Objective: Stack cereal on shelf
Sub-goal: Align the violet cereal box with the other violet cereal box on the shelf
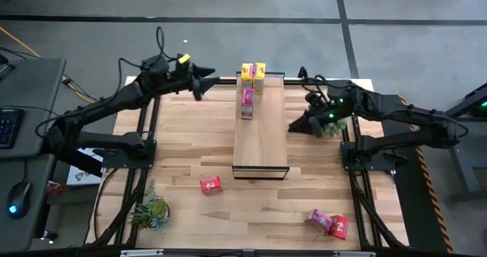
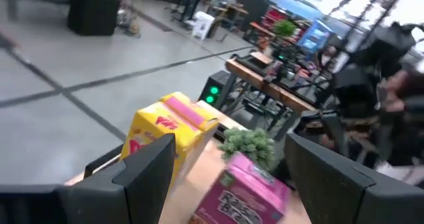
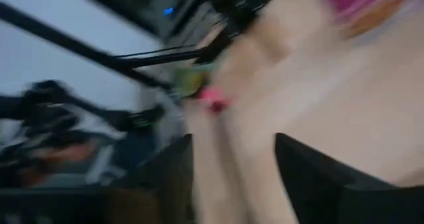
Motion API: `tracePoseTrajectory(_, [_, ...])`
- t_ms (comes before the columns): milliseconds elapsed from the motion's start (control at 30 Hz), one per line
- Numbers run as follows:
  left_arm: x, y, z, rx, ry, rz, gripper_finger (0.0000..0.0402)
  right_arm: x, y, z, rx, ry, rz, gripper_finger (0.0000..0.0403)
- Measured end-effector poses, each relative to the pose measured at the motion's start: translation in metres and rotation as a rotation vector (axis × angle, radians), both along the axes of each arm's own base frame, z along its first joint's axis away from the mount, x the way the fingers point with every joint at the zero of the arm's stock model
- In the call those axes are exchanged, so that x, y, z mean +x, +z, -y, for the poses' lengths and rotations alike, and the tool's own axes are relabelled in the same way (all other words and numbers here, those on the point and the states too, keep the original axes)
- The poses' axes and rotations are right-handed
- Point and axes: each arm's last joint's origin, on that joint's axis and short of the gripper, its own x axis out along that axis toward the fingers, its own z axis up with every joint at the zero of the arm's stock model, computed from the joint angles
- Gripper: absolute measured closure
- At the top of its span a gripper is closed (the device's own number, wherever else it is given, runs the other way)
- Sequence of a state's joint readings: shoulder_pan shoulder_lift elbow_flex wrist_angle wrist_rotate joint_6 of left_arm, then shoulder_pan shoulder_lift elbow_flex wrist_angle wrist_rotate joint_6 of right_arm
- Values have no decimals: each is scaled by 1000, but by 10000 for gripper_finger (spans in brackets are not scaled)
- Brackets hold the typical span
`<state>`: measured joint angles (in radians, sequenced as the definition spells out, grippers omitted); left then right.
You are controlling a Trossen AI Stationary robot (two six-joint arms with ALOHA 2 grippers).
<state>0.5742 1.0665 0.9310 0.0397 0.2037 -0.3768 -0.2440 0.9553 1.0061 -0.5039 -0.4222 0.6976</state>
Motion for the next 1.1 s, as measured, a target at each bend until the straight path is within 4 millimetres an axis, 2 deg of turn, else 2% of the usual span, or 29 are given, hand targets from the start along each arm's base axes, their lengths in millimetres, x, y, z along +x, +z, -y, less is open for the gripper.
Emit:
tracePoseTrajectory(100, [-13,6,7,45,-32,-19,128,5,11,-24,125,41,-89,148])
tracePoseTrajectory(200, [-24,9,12,81,-61,-54,128,12,10,-54,239,63,-313,121])
tracePoseTrajectory(300, [-33,11,17,88,-87,-69,128,16,9,-87,346,98,-520,117])
tracePoseTrajectory(467, [-41,12,22,87,-108,-77,128,12,9,-145,410,116,-803,116])
tracePoseTrajectory(567, [-42,14,24,90,-107,-71,128,7,4,-176,382,65,-887,116])
tracePoseTrajectory(700, [-43,14,25,92,-109,-69,128,5,-15,-212,299,1,-939,116])
tracePoseTrajectory(867, [-43,14,25,94,-108,-67,128,8,-43,-242,191,4,-1011,116])
tracePoseTrajectory(1100, [-43,14,24,94,-108,-66,128,13,-74,-261,57,-48,-1081,116])
